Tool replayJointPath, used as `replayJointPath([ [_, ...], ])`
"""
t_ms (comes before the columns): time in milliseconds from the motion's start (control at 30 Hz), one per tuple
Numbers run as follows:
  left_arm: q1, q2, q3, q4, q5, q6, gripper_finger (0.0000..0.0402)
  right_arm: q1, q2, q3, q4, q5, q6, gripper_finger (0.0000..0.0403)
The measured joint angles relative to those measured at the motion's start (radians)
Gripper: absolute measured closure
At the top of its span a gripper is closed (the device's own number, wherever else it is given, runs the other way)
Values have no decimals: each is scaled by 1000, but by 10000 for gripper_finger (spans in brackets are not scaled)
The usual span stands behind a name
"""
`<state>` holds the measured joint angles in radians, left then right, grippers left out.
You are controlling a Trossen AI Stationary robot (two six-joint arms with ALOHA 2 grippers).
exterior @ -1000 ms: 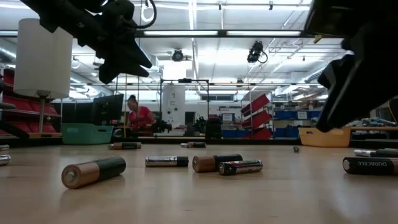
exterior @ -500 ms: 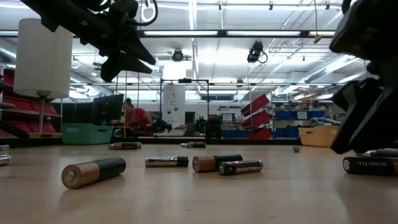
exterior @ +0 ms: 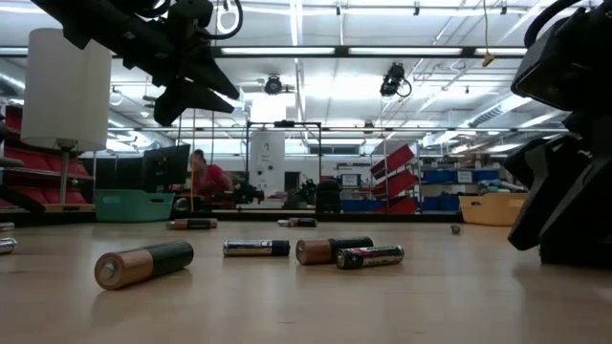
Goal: Sort batteries
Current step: Put the black battery into the blue bin
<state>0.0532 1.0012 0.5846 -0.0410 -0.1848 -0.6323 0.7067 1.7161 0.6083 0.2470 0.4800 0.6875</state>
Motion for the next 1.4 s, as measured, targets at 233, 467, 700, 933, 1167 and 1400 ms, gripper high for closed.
replayJointPath([
  [233,0,0,0,0,0,-7,265,-3,0,-1,10,-1,-2,279],
  [467,0,0,0,0,0,-8,265,-24,0,4,88,-10,0,263],
  [700,0,0,0,1,6,-8,265,-34,-1,32,47,-112,51,239],
  [933,0,0,0,1,7,-8,265,-33,-27,104,-150,-126,53,237],
  [1167,0,0,0,1,6,-7,265,-45,-141,167,-500,-156,148,238],
  [1400,0,0,0,4,6,-2,265,-49,-196,172,-593,-198,171,238],
])
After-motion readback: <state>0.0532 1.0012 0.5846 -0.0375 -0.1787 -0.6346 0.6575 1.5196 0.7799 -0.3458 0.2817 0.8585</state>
